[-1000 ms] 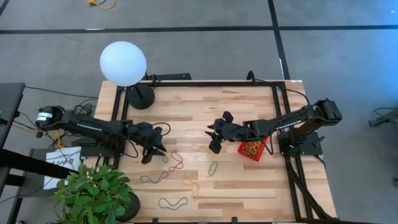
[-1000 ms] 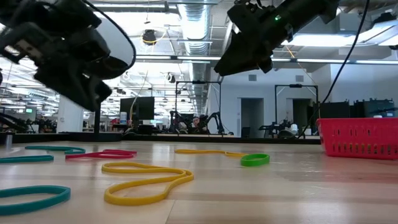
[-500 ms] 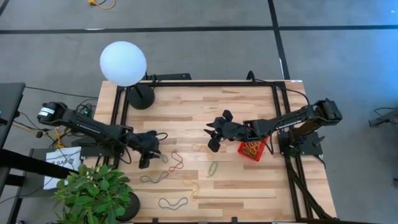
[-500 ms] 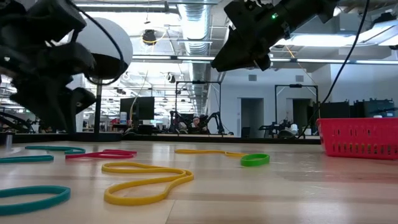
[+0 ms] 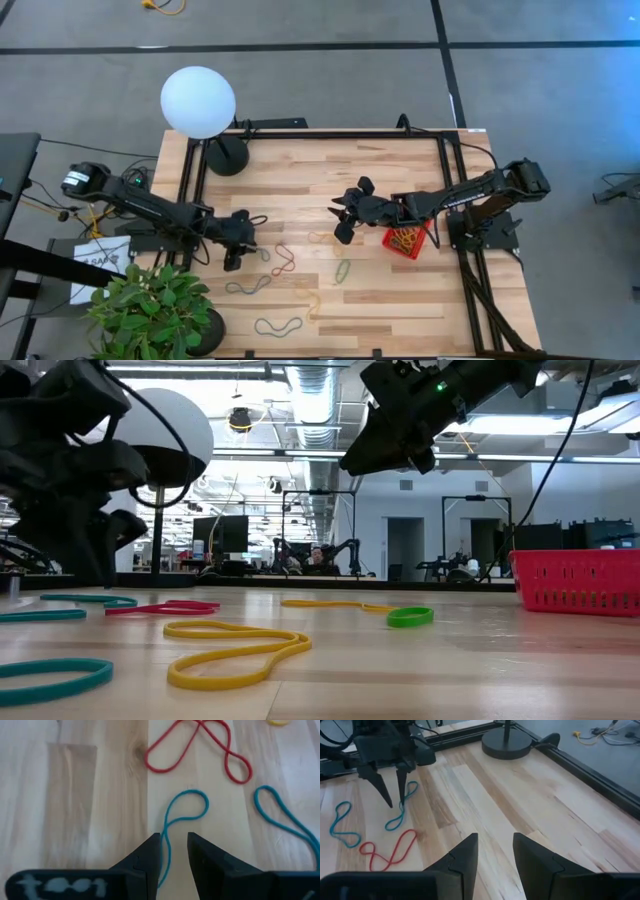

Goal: Pick and place rubber bands into bin
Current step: Put the blue rubber band into the basket

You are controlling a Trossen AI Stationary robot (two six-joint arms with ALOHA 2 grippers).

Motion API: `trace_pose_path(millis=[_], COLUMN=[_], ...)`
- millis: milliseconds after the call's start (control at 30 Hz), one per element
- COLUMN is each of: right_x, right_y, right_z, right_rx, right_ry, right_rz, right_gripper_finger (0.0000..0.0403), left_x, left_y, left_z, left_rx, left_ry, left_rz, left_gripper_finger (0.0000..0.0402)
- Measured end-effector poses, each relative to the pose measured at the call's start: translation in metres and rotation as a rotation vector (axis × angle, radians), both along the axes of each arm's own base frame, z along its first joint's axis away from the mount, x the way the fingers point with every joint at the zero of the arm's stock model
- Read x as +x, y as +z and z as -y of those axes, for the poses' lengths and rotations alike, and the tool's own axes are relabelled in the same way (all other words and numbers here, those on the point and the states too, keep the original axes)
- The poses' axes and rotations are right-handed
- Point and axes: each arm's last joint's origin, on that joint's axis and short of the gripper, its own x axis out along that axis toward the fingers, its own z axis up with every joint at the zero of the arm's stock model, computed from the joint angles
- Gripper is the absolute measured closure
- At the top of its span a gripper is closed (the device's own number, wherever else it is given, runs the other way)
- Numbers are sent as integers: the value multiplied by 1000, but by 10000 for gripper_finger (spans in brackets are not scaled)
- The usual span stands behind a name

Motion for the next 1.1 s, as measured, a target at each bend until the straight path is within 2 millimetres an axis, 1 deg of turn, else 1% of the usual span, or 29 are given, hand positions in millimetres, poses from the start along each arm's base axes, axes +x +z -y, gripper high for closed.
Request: trace_pose_path(millis=[167,300,367,467,533,633,667,733,867,967,1100], right_x=[0,0,0,0,0,0,0,-1,-10,-20,-34], right_y=[0,0,0,0,0,0,0,-1,1,-3,-6], right_z=[0,0,0,0,0,0,0,0,1,4,2], right_rx=[1,2,2,2,1,1,0,-5,-47,-46,-22], right_ry=[3,3,3,3,3,2,2,4,-9,-69,-135], right_rz=[-2,-2,-2,-2,-2,-3,-6,-20,-91,-181,-265], right_gripper_finger=[284,284,284,284,284,284,284,284,284,284,284], left_x=[-1,0,0,1,1,7,11,23,46,65,83], left_y=[-13,-17,-20,-21,-20,-14,-10,6,39,74,107], left_z=[4,5,5,5,4,5,6,8,7,6,-3], left_rx=[-2,74,98,127,138,162,183,226,346,342,365], left_ry=[8,37,28,11,18,5,-1,4,96,111,132], left_rz=[-8,-15,-28,-33,-23,27,53,151,303,474,591], left_gripper_finger=[315,320,337,385,394,400,400,401,401,401,401])
